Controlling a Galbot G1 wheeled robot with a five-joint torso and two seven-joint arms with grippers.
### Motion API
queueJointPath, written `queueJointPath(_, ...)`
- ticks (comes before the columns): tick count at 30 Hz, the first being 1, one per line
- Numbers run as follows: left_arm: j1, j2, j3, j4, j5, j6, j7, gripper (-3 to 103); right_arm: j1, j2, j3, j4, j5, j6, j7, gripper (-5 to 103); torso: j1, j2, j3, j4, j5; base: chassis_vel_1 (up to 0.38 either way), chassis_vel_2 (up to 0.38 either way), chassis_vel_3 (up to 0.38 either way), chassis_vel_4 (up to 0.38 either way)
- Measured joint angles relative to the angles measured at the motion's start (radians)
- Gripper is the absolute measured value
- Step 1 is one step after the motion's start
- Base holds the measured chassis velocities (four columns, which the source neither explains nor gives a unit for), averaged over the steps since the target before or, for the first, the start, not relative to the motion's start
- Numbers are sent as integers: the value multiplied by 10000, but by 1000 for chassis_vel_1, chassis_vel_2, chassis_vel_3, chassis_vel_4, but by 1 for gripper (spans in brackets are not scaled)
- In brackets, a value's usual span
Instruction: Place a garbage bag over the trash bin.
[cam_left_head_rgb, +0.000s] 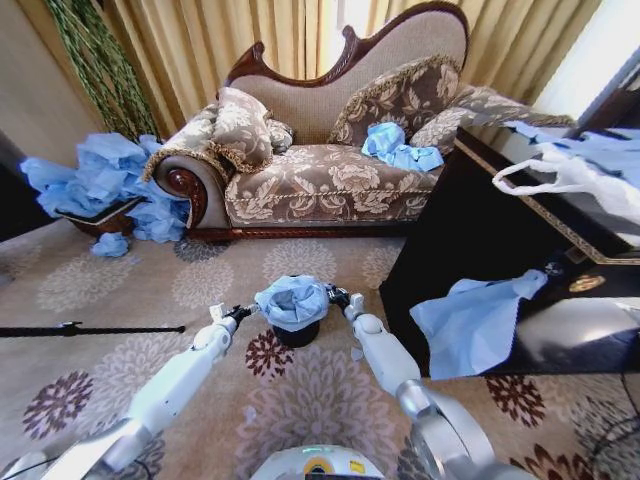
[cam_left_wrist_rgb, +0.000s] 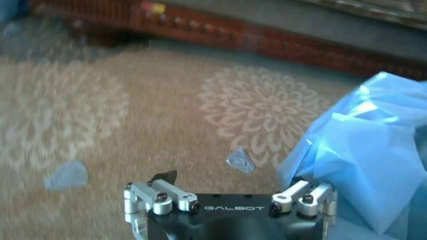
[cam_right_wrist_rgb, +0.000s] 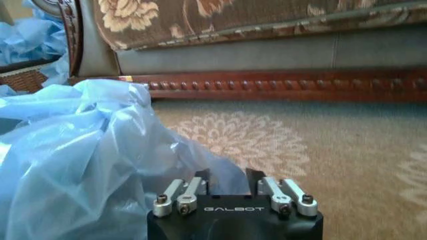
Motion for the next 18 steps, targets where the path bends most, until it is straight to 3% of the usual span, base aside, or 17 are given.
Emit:
queueJointPath(1,70,137,50,-78,239,-216,141,99,-93,-19,21,117,-53,183,5,41,0,0,0,1,1,0,0,0,0)
queueJointPath(3,122,249,76,-117,428,-457,267,100,-199,-48,78,319,-96,382,5,41,0,0,0,4,5,0,0,0,0)
queueJointPath(6,237,524,67,-263,654,-1183,651,100,-683,-190,665,1563,-221,612,-145,57,0,0,0,4,1,0,0,0,0)
queueJointPath(8,273,621,7,-376,511,-1318,787,100,-835,-270,790,2018,-121,611,-150,62,-1,0,-1,-3,-1,0,0,0,0)
queueJointPath(10,339,806,-257,-655,-146,-1385,1025,100,-1189,-505,892,3003,145,652,-147,73,-1,0,-1,-2,5,0,0,0,0)
queueJointPath(12,360,867,-323,-711,-364,-1381,1081,100,-1308,-591,877,3303,239,671,-147,73,-1,0,-1,-2,4,0,0,0,0)
queueJointPath(13,395,980,-410,-836,-828,-1275,1102,99,-1560,-756,788,3875,439,608,-146,84,0,0,-1,0,1,0,0,0,0)
queueJointPath(14,415,1051,-437,-974,-1305,-1046,955,99,-1766,-845,711,4291,603,547,-145,84,-1,0,-1,2,3,0,0,0,0)
queueJointPath(16,417,1096,-457,-1218,-2197,-436,480,98,-2153,-956,632,4916,765,510,-144,95,-1,0,-2,5,6,0,0,0,0)
queueJointPath(17,417,1096,-457,-1218,-2197,-436,480,98,-2153,-956,632,4916,765,510,-144,95,-1,0,-2,5,6,0,0,0,0)
queueJointPath(18,344,1004,-478,-1431,-3130,329,-377,97,-2622,-1068,568,5428,811,540,-152,98,-1,0,-1,7,4,0,0,0,0)
